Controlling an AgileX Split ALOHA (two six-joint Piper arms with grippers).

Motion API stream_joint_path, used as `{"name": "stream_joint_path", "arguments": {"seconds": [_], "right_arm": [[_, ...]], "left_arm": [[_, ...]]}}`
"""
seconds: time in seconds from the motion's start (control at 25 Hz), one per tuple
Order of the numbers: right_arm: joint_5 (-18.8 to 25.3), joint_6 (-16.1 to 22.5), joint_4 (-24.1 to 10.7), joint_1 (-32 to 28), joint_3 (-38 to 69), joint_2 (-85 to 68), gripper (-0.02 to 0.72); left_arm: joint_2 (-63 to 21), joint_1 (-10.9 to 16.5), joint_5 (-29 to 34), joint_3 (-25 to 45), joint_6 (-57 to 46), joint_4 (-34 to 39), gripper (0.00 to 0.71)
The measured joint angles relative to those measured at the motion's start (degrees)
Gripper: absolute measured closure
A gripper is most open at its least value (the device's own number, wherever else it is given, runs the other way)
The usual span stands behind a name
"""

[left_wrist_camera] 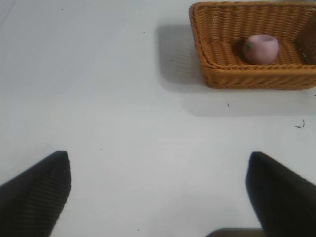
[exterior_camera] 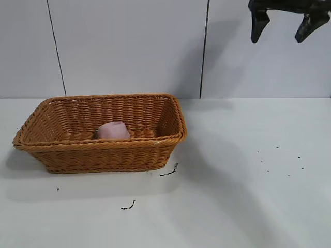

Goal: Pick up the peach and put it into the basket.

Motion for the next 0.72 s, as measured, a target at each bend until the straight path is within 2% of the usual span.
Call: {"name": "stream_joint_path", "arguments": {"seconds": [0.24, 0.72], "right_arm": [[-0.04, 0.00, 1.69, 0.00, 22.85, -20.48, 0.008], [0.15, 0.25, 1.73, 0.00, 68.14, -61.17, 0.008]], "left_arm": [[0.00, 0.00, 0.00, 0.00, 0.00, 0.00, 0.017], [0.00, 0.00, 0.00, 0.00, 0.00, 0.00, 0.017]]}}
